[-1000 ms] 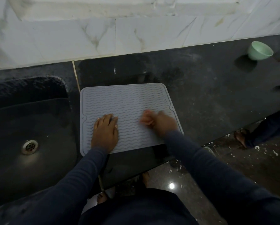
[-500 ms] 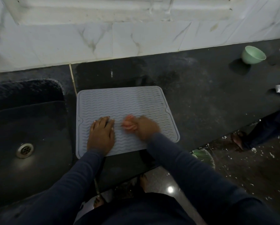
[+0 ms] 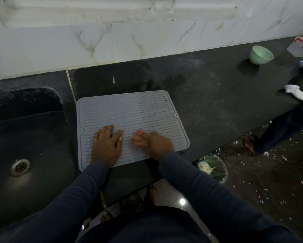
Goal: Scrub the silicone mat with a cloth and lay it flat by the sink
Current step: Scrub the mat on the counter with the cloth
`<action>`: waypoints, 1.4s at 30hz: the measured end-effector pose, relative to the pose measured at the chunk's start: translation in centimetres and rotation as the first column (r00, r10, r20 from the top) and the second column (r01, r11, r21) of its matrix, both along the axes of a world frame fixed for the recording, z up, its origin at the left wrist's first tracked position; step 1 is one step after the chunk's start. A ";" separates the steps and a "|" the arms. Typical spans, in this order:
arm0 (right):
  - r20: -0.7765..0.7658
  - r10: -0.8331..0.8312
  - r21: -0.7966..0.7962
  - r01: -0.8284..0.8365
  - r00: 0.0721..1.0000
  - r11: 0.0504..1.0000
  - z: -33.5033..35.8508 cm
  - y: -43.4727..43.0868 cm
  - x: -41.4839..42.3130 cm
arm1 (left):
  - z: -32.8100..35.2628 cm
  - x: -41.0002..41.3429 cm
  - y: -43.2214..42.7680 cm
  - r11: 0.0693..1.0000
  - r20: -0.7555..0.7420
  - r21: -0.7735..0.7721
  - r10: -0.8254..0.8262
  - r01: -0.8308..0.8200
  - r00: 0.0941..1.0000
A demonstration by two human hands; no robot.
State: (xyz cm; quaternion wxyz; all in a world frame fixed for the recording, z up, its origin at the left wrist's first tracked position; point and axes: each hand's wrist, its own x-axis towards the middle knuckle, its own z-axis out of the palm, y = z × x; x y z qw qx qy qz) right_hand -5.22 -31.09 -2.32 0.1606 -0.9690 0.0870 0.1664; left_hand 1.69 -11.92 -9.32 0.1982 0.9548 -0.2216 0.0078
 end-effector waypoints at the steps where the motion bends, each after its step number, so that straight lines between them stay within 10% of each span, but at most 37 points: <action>1: 0.018 -0.069 -0.052 0.070 0.997 0.996 0.0 -2.9 -0.1 | 0.0 -0.2 -0.1 1.000 -0.013 0.007 0.007 -0.007 1.000; 6: 0.058 -0.382 -0.258 0.384 0.922 0.887 0.9 -12.2 1.4 | -0.4 -1.2 0.2 0.998 -0.014 0.069 -0.014 0.015 1.000; 15: 0.019 -0.007 0.029 0.006 1.000 1.000 0.4 3.5 -2.5 | -0.4 -1.0 0.4 0.999 -0.008 0.038 -0.034 0.035 0.999; 22: 0.039 -0.537 -0.203 0.533 0.843 0.821 2.3 -10.4 -4.2 | -0.3 -1.4 0.6 0.997 -0.008 0.042 -0.064 0.064 0.998; 30: 0.042 -0.126 0.058 0.123 0.991 0.991 1.8 6.0 -5.4 | -0.7 -1.0 0.6 0.993 0.012 0.062 -0.106 0.105 0.994; 37: 0.078 -0.609 -0.199 0.611 0.790 0.767 2.1 -8.5 -6.9 | -0.7 -1.1 0.7 0.994 0.026 0.038 -0.104 0.103 0.994; 42: 0.102 -0.445 0.018 0.446 0.890 0.895 2.4 -1.2 -4.0 | -0.8 -1.1 0.7 0.995 0.017 0.023 -0.098 0.098 0.995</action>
